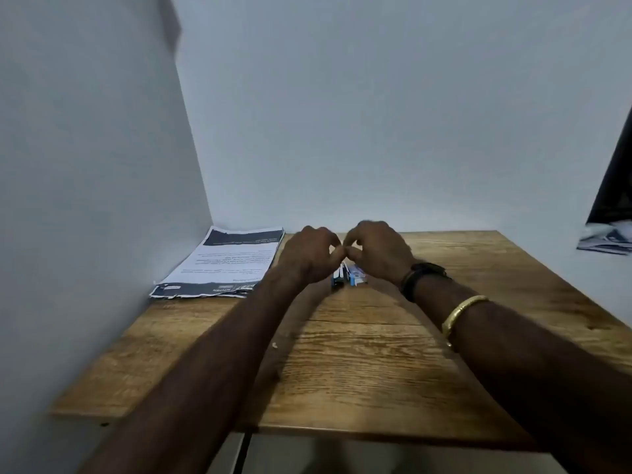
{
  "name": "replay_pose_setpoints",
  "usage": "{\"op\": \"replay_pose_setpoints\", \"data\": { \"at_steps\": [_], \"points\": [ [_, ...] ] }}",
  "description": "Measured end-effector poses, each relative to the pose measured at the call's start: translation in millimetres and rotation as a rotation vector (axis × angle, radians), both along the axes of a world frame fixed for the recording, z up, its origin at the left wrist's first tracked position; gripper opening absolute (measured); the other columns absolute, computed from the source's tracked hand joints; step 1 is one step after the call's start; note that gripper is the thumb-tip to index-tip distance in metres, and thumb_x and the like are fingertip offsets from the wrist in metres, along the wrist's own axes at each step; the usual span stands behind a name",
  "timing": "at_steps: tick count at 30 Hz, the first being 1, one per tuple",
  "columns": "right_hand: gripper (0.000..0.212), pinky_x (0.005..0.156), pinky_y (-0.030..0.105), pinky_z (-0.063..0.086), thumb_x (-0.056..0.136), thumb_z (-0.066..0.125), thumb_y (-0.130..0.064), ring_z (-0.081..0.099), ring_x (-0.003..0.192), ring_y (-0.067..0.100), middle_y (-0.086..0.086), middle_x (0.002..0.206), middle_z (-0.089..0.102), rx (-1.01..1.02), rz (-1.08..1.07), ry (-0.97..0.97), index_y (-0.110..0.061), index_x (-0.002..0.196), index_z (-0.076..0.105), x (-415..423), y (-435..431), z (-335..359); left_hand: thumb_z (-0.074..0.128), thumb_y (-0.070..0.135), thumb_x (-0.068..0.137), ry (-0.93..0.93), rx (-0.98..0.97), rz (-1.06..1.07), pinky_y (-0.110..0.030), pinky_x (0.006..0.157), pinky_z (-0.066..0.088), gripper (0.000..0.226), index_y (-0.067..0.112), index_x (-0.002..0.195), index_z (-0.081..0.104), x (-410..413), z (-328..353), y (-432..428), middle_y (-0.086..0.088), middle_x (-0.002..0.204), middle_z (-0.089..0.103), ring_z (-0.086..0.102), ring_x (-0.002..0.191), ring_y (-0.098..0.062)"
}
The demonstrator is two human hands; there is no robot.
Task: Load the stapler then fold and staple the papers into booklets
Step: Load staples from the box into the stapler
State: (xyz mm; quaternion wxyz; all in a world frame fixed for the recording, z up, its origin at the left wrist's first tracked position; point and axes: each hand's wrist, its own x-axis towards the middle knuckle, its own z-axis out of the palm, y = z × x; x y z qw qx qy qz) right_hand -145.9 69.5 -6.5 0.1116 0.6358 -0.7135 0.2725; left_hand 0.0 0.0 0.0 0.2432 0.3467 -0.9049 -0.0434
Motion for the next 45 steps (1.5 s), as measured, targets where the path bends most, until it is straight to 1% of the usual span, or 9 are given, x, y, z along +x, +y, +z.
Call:
{"op": "replay_pose_setpoints", "data": {
  "at_steps": [3, 9, 14, 22, 27, 32, 39, 42, 45],
  "points": [
    [0.014, 0.078, 0.041, 0.056, 0.091, 0.068, -0.031, 0.066, 0.093, 0.019, -0.003, 0.1, 0.071, 0.062, 0.002, -0.071, -0.024, 0.094, 0.08, 3.8, 1.1, -14.9, 0.058, 0.046, 0.09, -0.06, 0.119, -0.006, -0.043, 0.1, 0.053, 0.046, 0.022, 0.127, 0.07, 4.3, -14.2, -2.1, -0.004, 0.13, 0.07, 0.065, 0.12, -0.024],
    [0.014, 0.065, 0.035, 0.057, 0.086, 0.068, -0.028, 0.066, 0.076, 0.017, -0.006, 0.081, 0.073, 0.086, -0.045, -0.174, -0.024, 0.084, 0.081, 7.9, -4.5, -32.0, 0.07, 0.047, 0.077, -0.056, 0.162, 0.009, -0.03, 0.068, 0.048, 0.028, 0.029, 0.098, 0.074, 2.5, -40.1, -6.9, 0.004, 0.087, 0.074, 0.068, 0.088, -0.022],
    [0.016, 0.067, 0.034, 0.054, 0.086, 0.066, -0.028, 0.067, 0.079, 0.018, -0.005, 0.08, 0.073, 0.077, -0.035, -0.181, -0.023, 0.082, 0.081, 4.6, -11.0, -36.2, 0.069, 0.039, 0.083, -0.042, 0.13, -0.013, -0.029, 0.068, 0.044, 0.021, 0.025, 0.098, 0.074, -5.1, -44.0, -15.8, 0.002, 0.085, 0.072, 0.068, 0.089, -0.027],
    [0.032, 0.085, 0.041, 0.055, 0.088, 0.056, -0.027, 0.066, 0.101, 0.024, 0.002, 0.107, 0.075, 0.064, -0.022, -0.142, -0.019, 0.113, 0.074, 1.9, -12.4, -38.1, 0.062, 0.022, 0.09, 0.275, 0.189, 0.069, -0.035, 0.093, 0.052, 0.027, 0.017, 0.112, 0.077, -4.5, -52.5, -26.5, -0.008, 0.109, 0.078, 0.068, 0.107, -0.028],
    [0.043, 0.091, 0.036, 0.053, 0.085, 0.06, -0.022, 0.061, 0.115, 0.022, 0.0, 0.12, 0.071, 0.088, -0.093, -0.117, -0.022, 0.127, 0.068, -7.0, -17.8, -42.7, 0.062, 0.023, 0.095, 0.451, 0.232, 0.077, -0.038, 0.087, 0.054, 0.017, 0.012, 0.104, 0.072, -7.3, -52.9, -34.1, -0.009, 0.1, 0.077, 0.07, 0.098, -0.029],
    [0.054, 0.088, 0.037, 0.053, 0.085, 0.075, -0.026, 0.062, 0.106, 0.017, -0.001, 0.121, 0.066, -0.107, -0.01, -0.214, -0.028, 0.137, 0.06, -8.7, -26.0, -42.5, 0.057, 0.025, 0.101, 0.484, 0.276, 0.002, -0.047, 0.083, 0.057, 0.018, 0.011, 0.101, 0.069, -15.0, -50.1, -39.8, -0.011, 0.091, 0.076, 0.072, 0.086, -0.033],
    [0.018, 0.076, 0.031, 0.055, 0.082, 0.078, -0.019, 0.067, 0.085, 0.007, -0.007, 0.09, 0.073, -0.246, 0.166, -0.437, -0.02, 0.099, 0.072, -8.4, -39.0, -36.8, 0.065, 0.027, 0.098, 0.633, 0.295, -0.094, -0.049, 0.074, 0.06, 0.02, 0.008, 0.102, 0.067, -16.3, -50.7, -44.1, -0.01, 0.087, 0.074, 0.072, 0.077, -0.028],
    [0.012, 0.073, 0.026, 0.054, 0.084, 0.077, -0.016, 0.069, 0.085, 0.012, -0.004, 0.087, 0.074, -0.219, 0.177, -0.467, -0.018, 0.095, 0.073, -8.9, -44.2, -34.4, 0.069, 0.025, 0.095, 0.673, 0.319, -0.121, -0.049, 0.069, 0.061, 0.021, 0.005, 0.1, 0.071, -13.7, -49.6, -46.6, -0.008, 0.08, 0.075, 0.074, 0.068, -0.026],
    [0.006, 0.055, 0.018, 0.047, 0.088, 0.075, -0.018, 0.066, 0.074, 0.012, -0.002, 0.086, 0.072, -0.177, 0.158, -0.524, -0.018, 0.093, 0.071, -8.4, -47.5, -34.5, 0.07, 0.022, 0.095, 0.701, 0.378, -0.124, -0.051, 0.07, 0.062, 0.021, 0.002, 0.099, 0.072, -14.2, -48.8, -48.6, -0.009, 0.077, 0.074, 0.074, 0.069, -0.028]
  ]
}}
